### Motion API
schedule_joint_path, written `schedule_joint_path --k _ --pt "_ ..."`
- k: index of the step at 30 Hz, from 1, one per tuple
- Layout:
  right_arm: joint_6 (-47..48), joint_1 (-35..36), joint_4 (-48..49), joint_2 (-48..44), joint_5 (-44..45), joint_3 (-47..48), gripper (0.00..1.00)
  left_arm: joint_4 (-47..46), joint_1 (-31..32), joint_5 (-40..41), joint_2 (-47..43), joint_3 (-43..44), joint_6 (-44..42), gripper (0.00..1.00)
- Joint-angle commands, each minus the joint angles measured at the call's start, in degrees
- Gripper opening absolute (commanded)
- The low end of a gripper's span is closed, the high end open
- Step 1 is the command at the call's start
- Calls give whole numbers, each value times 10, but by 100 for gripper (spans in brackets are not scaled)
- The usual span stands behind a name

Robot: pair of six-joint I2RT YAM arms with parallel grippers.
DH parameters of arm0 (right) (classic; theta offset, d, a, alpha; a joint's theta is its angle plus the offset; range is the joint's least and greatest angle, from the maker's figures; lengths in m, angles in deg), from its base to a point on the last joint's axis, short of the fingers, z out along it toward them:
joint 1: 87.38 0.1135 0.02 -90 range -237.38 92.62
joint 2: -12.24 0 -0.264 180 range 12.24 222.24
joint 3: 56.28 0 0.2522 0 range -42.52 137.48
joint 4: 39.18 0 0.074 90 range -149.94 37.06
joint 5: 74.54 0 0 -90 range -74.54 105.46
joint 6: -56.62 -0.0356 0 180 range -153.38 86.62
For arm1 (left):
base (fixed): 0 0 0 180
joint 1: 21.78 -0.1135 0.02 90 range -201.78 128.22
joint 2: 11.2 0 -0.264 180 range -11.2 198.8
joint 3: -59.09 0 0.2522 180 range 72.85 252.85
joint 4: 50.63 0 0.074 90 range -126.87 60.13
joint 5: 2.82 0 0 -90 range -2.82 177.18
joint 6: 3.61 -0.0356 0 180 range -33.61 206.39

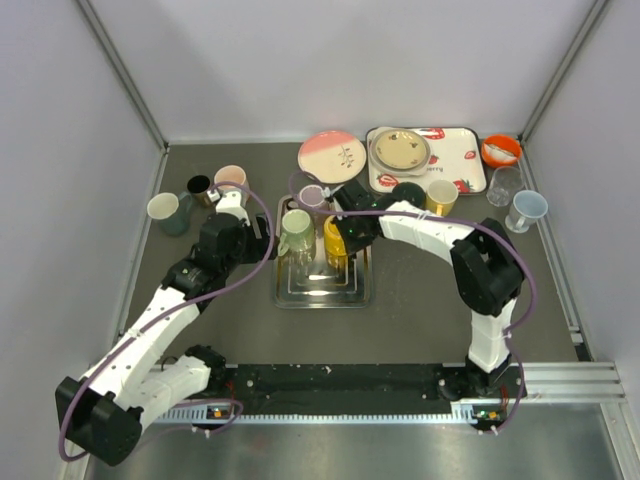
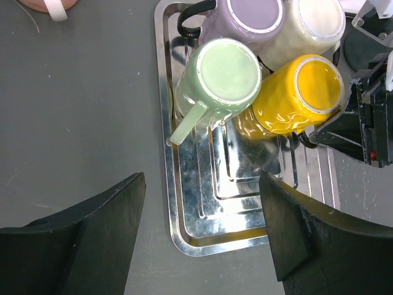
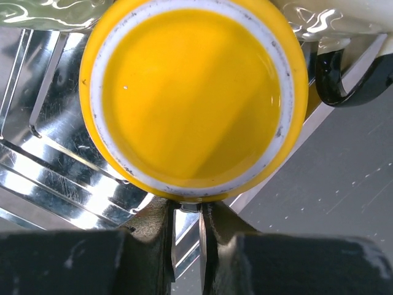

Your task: Turn the mug right side up

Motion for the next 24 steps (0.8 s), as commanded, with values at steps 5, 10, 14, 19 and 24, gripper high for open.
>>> schedule_joint_path --k 5,10,14,19,24 --pt "-20 2 15 -144 24 -19 0 -23 2 8 -26 -4 14 79" --pt "-33 2 51 -237 -4 -77 0 -38 2 22 -53 -14 28 79" --pt "-67 0 113 -313 -62 -133 0 -138 1 -47 -106 -51 57 84" --pt "-154 -25 260 -399 -192 -193 0 -384 1 -187 -190 -191 157 87" --pt "-274 -47 455 -427 -306 -241 0 -475 1 -312 -171 -212 219 86"
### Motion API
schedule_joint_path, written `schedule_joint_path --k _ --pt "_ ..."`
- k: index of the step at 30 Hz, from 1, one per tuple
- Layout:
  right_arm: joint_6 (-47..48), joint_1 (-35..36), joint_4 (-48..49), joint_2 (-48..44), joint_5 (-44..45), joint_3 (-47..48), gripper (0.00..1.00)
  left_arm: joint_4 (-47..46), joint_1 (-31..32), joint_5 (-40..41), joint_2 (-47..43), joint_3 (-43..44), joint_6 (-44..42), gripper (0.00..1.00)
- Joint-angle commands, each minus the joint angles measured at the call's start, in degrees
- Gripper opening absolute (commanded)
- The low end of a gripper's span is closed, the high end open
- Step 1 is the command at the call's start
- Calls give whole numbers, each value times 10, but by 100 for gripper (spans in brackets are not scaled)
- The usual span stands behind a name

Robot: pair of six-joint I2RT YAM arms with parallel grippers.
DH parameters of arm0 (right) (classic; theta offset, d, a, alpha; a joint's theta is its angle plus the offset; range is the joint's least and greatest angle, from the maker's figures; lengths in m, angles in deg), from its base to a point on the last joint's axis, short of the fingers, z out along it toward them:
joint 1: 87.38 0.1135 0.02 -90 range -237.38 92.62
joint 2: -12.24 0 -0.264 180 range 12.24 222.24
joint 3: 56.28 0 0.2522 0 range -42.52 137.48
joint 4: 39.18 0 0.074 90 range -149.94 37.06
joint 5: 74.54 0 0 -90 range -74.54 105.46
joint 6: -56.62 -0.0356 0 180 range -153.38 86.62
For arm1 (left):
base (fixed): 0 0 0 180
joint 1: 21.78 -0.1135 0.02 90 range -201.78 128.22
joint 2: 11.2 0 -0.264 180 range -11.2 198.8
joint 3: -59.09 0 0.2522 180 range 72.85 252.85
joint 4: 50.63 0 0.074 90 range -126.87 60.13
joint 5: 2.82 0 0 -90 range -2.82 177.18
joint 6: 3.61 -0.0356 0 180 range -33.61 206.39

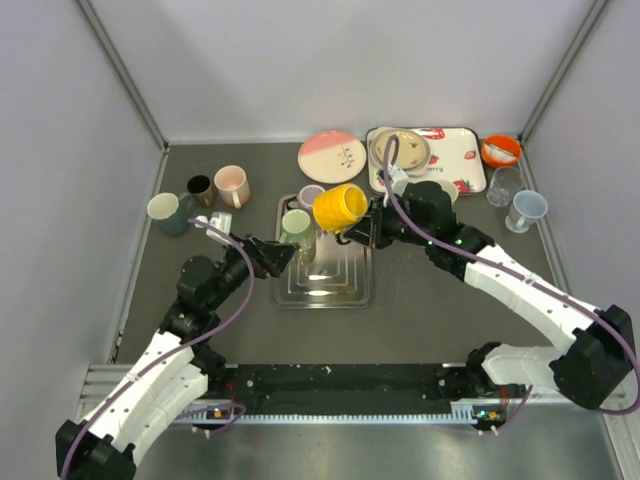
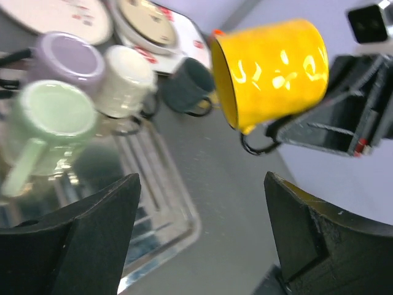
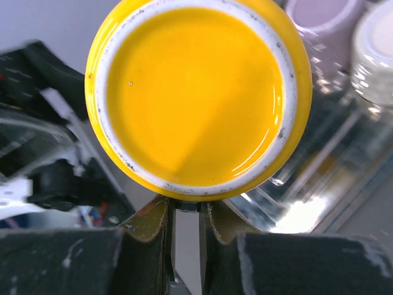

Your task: Turn the mug right side up

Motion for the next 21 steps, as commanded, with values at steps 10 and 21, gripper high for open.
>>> schedule_joint_path --k 10,21 --pt "-361 -27 616 17 -262 -75 0 -260 2 -207 69 12 125 85" --pt "-345 -28 605 17 -273 -90 0 -397 3 -227 116 19 205 85"
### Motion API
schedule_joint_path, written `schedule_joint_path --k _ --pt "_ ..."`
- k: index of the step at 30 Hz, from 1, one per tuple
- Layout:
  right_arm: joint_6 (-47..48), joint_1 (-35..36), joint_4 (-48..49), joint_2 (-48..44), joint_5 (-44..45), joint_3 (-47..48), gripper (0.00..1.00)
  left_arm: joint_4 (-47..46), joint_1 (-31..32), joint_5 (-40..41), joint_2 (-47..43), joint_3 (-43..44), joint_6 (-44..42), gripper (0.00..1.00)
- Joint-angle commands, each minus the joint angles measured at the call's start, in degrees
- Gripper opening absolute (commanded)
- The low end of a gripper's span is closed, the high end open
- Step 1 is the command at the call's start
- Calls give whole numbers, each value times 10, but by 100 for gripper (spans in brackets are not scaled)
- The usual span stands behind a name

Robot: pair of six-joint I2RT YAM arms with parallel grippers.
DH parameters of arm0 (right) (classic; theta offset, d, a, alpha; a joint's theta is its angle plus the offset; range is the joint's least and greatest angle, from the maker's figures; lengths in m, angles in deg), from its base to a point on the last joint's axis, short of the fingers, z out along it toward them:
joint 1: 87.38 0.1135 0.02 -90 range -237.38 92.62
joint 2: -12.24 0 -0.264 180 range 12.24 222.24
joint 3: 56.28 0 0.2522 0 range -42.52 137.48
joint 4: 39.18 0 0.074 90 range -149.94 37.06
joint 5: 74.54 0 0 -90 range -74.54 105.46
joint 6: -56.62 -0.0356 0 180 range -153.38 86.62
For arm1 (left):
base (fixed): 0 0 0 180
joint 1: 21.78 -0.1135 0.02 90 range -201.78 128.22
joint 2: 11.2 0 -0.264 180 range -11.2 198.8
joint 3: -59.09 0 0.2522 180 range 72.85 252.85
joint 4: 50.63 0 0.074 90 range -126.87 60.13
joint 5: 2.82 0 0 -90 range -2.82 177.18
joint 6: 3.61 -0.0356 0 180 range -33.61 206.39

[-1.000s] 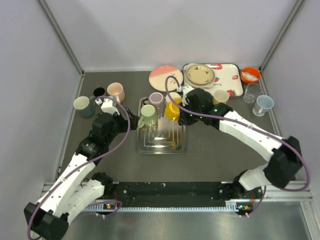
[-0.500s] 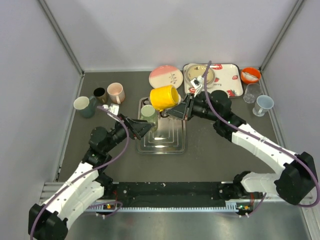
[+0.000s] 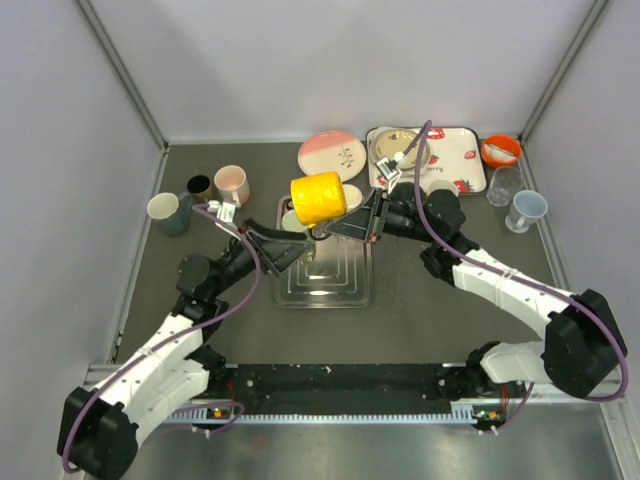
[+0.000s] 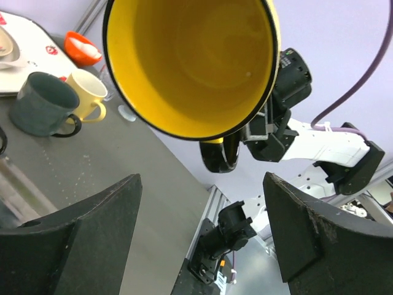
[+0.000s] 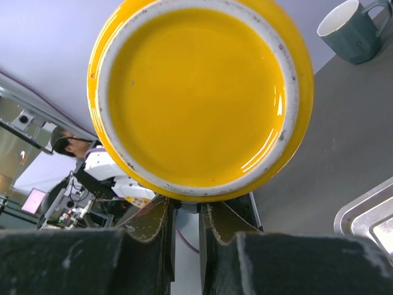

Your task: Turn the mug right side up

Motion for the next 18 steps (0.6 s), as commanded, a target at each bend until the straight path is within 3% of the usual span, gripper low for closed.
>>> schedule_joint_path --k 1,8,12,18 --pt "8 -3 86 -17 -12 13 0 -91 2 -12 9 24 29 85" --pt "33 -2 56 -23 -15 2 0 -125 4 -16 60 44 63 77" --pt "63 3 27 -29 -15 2 0 -155 8 -21 104 61 91 61" --pt "77 4 15 -33 -19 -4 0 -198 24 -27 145 84 119 47"
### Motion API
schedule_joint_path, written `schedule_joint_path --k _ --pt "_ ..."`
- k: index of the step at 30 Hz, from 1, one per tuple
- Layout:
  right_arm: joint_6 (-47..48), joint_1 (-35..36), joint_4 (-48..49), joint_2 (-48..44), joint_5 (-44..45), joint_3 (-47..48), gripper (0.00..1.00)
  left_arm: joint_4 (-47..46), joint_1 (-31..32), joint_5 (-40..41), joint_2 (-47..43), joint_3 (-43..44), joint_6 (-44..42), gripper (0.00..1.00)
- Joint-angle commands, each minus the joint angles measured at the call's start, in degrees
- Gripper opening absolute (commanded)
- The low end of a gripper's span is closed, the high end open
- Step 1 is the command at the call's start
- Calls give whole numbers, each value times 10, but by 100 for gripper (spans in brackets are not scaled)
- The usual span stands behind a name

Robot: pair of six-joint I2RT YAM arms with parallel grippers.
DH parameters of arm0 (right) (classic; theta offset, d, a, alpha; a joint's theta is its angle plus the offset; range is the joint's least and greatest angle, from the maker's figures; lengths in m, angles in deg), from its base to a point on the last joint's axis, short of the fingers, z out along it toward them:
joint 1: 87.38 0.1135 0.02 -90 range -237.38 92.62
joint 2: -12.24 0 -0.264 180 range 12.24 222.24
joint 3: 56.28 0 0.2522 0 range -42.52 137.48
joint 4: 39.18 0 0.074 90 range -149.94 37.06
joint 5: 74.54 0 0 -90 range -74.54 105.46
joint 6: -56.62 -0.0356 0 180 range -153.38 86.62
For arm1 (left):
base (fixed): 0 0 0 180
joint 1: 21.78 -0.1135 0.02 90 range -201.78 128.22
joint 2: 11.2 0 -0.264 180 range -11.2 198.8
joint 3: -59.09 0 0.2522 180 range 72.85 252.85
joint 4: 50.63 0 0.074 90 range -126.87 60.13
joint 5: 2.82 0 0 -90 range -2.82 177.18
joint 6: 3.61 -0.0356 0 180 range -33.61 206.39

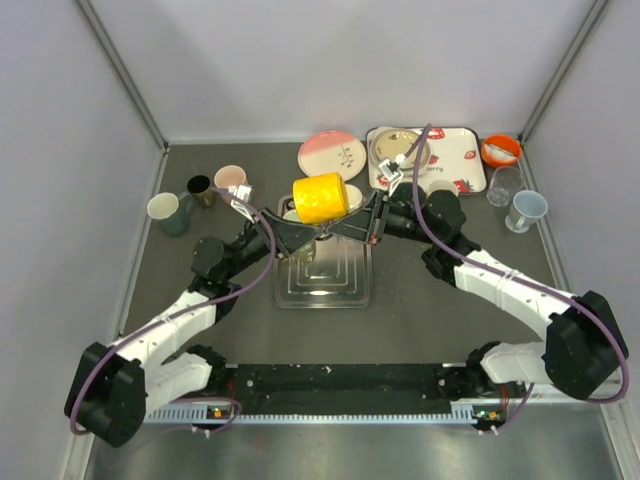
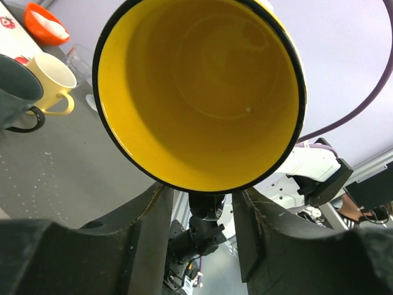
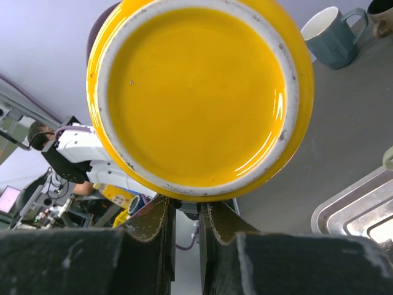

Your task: Turn the mug right side up

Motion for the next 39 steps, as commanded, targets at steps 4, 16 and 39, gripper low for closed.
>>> schedule_joint_path --k 4,16,39 --pt "32 5 30 -26 -22 -2 0 -108 21 0 26 47 37 43" --pt "27 6 40 -27 -46 -18 0 -175 28 9 45 58 86 0" --pt "212 6 -311 -92 44 37 53 474 27 299 -204 147 -328 0"
